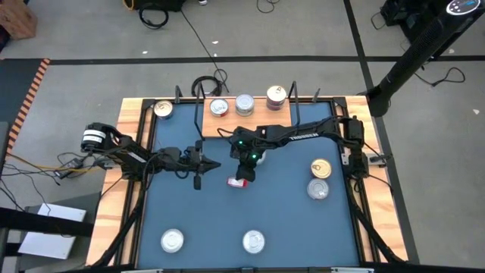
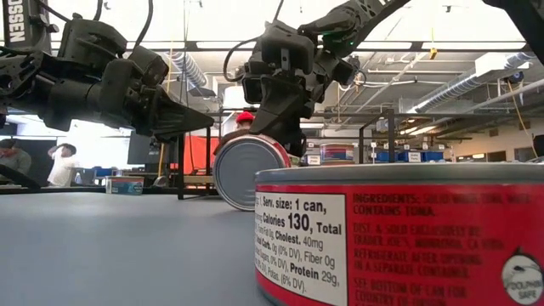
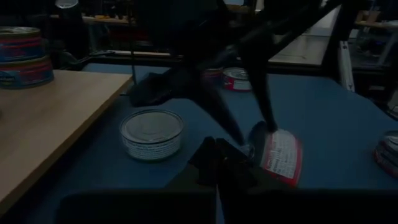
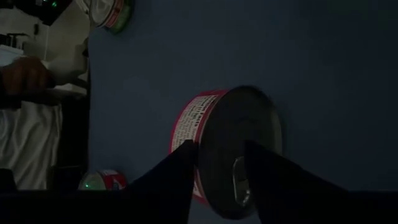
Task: Stack canned seafood by type on shelf
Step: Stack the red tuna can on top of the red tuna can on the shelf
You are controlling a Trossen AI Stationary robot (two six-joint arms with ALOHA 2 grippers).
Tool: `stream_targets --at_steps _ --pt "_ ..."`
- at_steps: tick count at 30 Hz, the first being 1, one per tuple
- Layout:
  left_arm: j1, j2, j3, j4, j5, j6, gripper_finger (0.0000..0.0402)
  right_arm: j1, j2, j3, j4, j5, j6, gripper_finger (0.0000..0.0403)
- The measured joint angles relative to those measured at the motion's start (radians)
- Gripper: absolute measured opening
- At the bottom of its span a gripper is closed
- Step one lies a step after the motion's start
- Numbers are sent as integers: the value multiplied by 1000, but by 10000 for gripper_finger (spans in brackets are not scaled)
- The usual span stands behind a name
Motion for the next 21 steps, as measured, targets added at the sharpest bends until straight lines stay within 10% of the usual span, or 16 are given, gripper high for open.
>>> stream_targets --at_steps 13,21 --pt "-73 0 38 -36 117 -31 118 -10 0 1 -12 26 -39 172" --pt "-136 0 218 -431 -14 52 228 -10 0 1 -11 39 -47 175"
